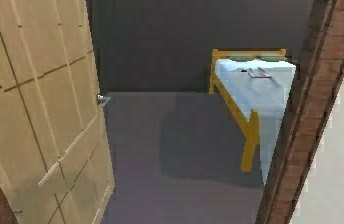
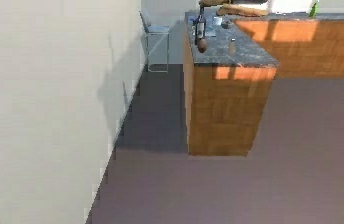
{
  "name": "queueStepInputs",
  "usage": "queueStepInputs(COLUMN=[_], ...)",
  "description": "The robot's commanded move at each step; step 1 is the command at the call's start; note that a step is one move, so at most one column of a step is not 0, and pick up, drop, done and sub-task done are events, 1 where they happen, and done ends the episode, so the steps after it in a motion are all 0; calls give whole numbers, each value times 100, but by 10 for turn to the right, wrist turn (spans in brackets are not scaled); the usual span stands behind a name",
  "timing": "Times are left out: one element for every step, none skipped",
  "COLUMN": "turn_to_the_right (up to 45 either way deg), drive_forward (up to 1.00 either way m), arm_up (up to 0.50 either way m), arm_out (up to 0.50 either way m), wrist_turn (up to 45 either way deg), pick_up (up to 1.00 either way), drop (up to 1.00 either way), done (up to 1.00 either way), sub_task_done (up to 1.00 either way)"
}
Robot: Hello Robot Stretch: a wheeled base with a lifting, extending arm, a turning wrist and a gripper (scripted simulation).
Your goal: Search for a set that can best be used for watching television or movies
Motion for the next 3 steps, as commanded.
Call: queueStepInputs(turn_to_the_right=[0,30,0], drive_forward=[45,0,30], arm_up=[0,0,0], arm_out=[0,0,0], wrist_turn=[0,0,0], pick_up=[0,0,0], drop=[0,0,0], done=[0,0,0], sub_task_done=[0,0,0])
